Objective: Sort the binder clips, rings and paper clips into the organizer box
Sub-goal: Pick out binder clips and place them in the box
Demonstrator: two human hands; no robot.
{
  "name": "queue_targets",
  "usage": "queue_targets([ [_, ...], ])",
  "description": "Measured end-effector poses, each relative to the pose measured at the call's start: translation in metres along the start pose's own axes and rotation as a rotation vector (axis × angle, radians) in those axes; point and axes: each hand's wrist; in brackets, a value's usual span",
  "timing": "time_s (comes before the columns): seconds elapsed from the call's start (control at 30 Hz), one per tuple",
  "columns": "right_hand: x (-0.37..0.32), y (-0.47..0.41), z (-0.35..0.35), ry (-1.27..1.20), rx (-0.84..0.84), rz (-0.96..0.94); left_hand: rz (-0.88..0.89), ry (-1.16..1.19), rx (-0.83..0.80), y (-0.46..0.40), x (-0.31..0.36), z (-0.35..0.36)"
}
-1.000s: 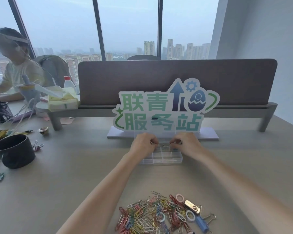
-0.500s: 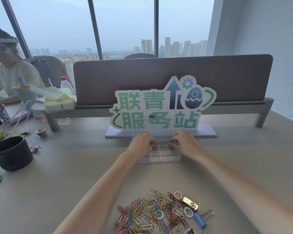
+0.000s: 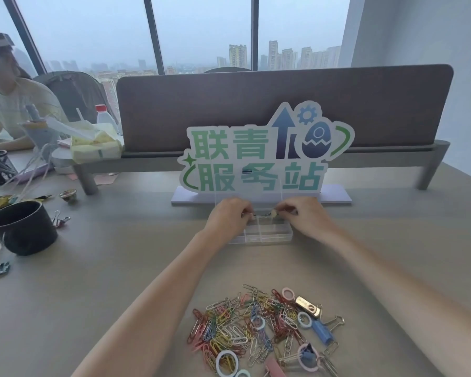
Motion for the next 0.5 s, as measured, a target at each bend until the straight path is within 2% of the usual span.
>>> queue_targets([
  [0.1,-0.004,0.01,-0.011,-0.054,0.014,0.002,0.033,-0.057,0.033,0.007,0.002,-0.007],
  [0.2,-0.013,0.025,-0.026,-0.062,-0.018,-0.041,0.1,-0.012,0.065,0.023,0.009,-0.021],
  [0.37,-0.032,0.069,-0.052,-0.05,-0.188,-0.135,0.239,0.047,-0.014,0.074,0.031,-0.05],
  [0.5,-0.045,0.115,-0.076,-0.034,-0.298,-0.198,0.275,0.089,-0.099,0.126,0.049,-0.076],
])
Point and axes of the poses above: each hand's wrist, its own y-axis away from the middle knuckle, its own z-axis out of the palm, x = y × z, and after that the axes turned 2 degrees about x, right-handed
